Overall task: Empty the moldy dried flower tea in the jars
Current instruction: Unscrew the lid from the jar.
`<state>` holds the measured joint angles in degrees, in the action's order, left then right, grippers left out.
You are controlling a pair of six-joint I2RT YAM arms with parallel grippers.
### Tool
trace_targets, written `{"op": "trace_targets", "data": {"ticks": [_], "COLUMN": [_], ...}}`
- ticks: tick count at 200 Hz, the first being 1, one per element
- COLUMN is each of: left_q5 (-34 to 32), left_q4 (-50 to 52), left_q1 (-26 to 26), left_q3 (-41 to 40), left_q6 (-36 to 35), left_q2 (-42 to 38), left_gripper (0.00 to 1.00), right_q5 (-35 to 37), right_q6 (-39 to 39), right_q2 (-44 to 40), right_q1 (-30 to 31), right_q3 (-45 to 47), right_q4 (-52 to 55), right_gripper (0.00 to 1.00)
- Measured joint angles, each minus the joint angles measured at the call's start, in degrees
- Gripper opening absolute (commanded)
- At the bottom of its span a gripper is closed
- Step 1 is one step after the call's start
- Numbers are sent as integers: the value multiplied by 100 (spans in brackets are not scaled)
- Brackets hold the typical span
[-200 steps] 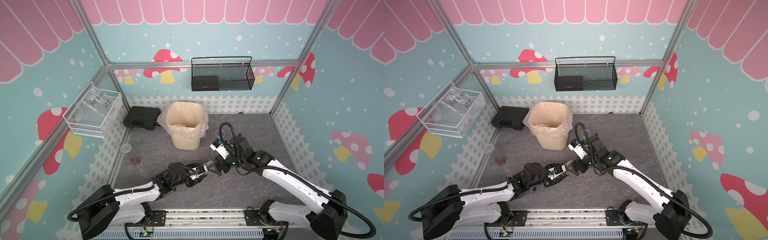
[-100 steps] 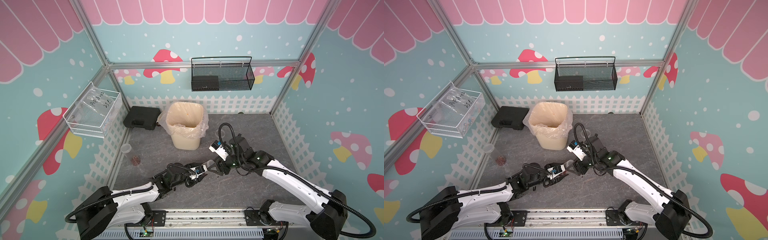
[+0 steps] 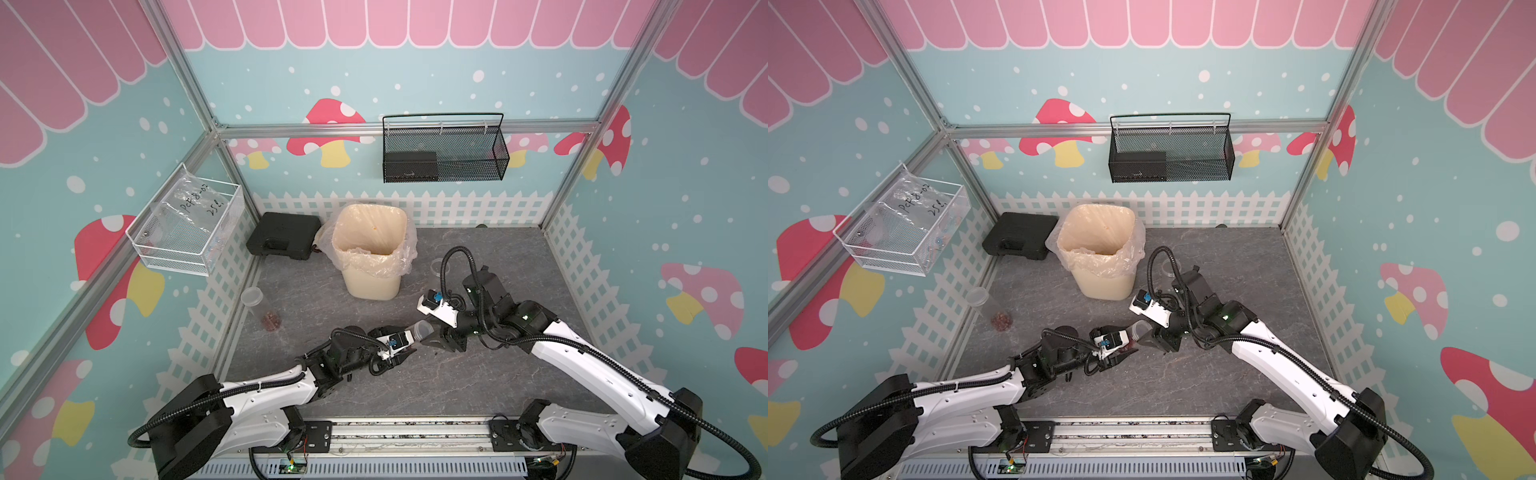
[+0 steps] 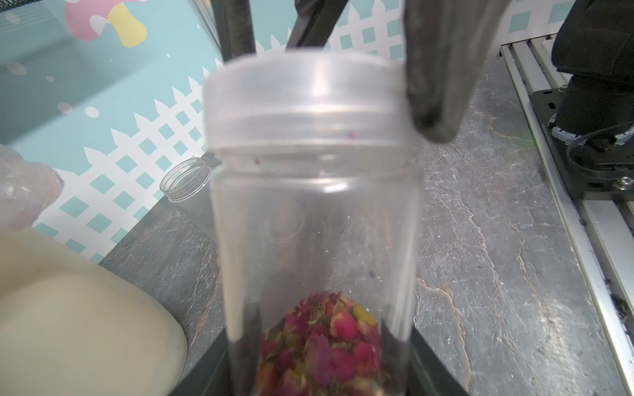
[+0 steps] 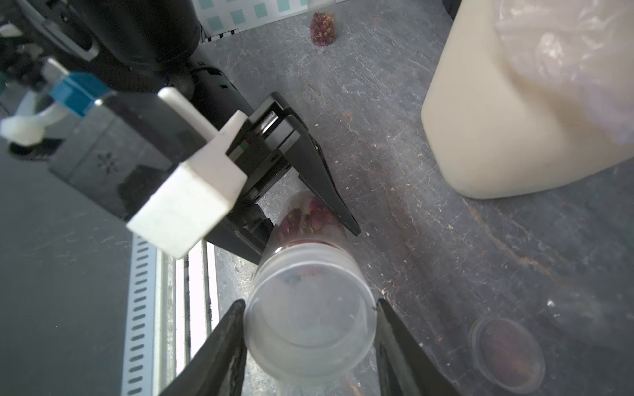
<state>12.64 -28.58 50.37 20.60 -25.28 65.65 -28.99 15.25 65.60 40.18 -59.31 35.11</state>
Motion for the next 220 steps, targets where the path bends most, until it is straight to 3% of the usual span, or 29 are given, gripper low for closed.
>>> {"op": "trace_targets", "data": {"ticks": [23,54,80,111,180,220], "left_q5": [46,133,151,81,409,273], "left_q4": [4,-68,-131,-26,264,214], "left_q1": [-2,-11,-11,-90,-4,-4], "left_q3": [0,17,24,22,7,-90], "left_q6": [-4,33,26,125,37,57], "left_q2": [0,-20,-31,-28,52,33], "left_gripper": [3,3,3,3,3,3], "right_q5": [17,227,339,741,776,570], "right_q6": [863,2282,3311,3930,3799,2916], "right_q2": [-26,-236,-380,-437,-651,-809], "right_q1": [20,90,120,72,-2,-2], "right_q3": [-2,9,66,72,138,459], "right_q4": [22,4,-83,-83,-688,-975], "right_gripper": [33,16,15,16,21,43]}}
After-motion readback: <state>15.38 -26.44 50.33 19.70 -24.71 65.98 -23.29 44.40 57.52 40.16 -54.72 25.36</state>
